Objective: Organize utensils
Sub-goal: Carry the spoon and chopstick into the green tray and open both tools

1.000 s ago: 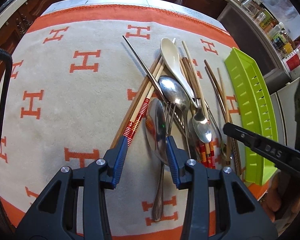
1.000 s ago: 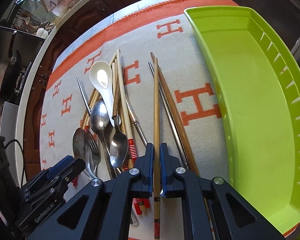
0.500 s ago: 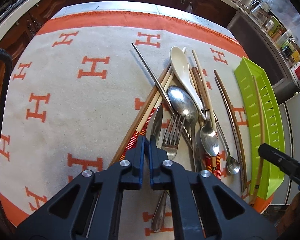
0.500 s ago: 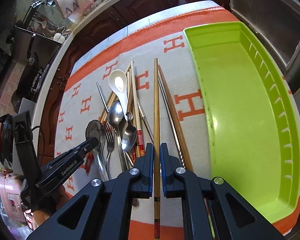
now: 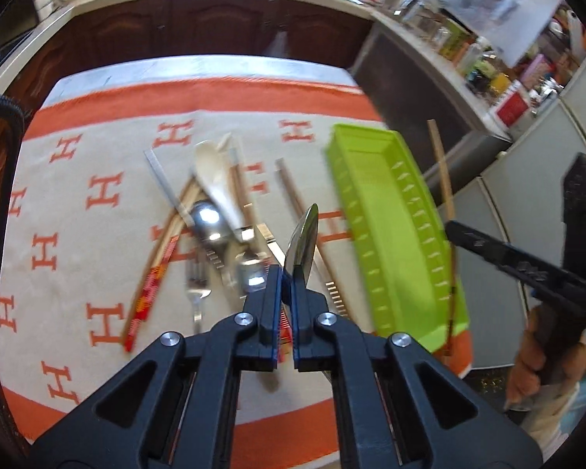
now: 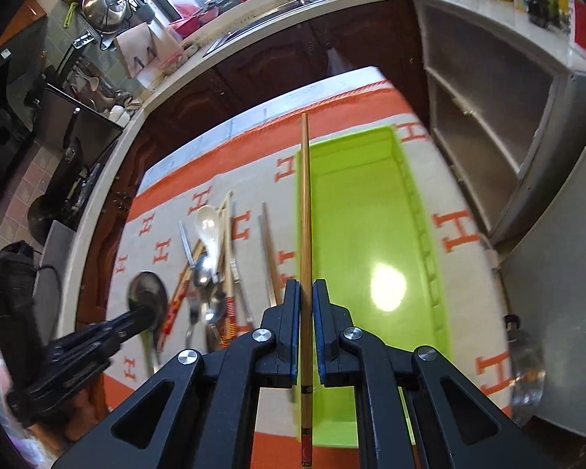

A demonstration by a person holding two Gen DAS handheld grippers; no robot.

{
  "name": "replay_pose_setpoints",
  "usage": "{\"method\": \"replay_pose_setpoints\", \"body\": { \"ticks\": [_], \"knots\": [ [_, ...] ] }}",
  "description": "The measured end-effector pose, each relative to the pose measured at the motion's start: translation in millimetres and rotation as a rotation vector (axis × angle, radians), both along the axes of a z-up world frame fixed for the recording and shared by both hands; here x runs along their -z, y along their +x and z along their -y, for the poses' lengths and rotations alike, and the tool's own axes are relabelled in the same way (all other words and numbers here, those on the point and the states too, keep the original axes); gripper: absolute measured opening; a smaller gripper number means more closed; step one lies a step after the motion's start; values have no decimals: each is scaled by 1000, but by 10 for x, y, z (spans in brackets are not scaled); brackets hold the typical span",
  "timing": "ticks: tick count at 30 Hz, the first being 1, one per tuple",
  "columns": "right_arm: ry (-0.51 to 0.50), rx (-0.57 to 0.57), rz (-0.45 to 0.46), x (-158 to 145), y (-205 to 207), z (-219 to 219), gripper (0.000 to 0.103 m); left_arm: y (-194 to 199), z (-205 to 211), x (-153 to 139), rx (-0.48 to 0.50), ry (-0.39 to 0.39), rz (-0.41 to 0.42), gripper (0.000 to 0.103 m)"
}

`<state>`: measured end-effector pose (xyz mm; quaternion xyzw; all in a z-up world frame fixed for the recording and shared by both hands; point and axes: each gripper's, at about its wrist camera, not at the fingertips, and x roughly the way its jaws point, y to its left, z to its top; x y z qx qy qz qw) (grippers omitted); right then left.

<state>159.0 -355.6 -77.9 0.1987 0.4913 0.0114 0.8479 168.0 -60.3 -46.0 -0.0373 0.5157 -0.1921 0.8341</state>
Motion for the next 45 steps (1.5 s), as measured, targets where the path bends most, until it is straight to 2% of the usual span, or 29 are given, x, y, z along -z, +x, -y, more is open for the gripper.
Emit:
{"method": "replay_pose_setpoints", "body": {
  "ticks": [3, 7, 11, 17, 20, 22, 24, 26, 32, 45],
  "knots": [
    [-29, 4, -31, 94, 18, 195, 7, 17, 323, -125, 40, 0, 25, 2],
    [-54, 1, -77, 292, 106, 298, 7, 109, 709, -141, 73, -2, 26, 2],
    [-93, -9, -88, 403, 186, 344, 7, 242, 1056, 17, 90, 31, 19, 2],
    [-115, 19, -87, 490, 377, 361, 7, 448, 1346, 313, 97, 65, -6, 2],
    [-128, 18, -104, 579, 548, 303, 8, 549, 1415, 479, 99, 84, -22, 2],
    [-126, 17, -113, 625, 633, 281, 14, 589, 1435, 568, 103, 91, -29, 2],
    [-129, 21, -107, 650, 693, 262, 34, 628, 1452, 655, 104, 103, -36, 2],
    [-134, 29, -83, 643, 711, 245, 40, 644, 1466, 702, 102, 113, -37, 3],
    [-136, 23, -56, 543, 546, 180, 40, 596, 1404, 687, 113, 105, -33, 3],
    [-105, 25, -4, 337, 206, 68, 40, 356, 1107, 399, 98, 70, 7, 4]
  ]
}}
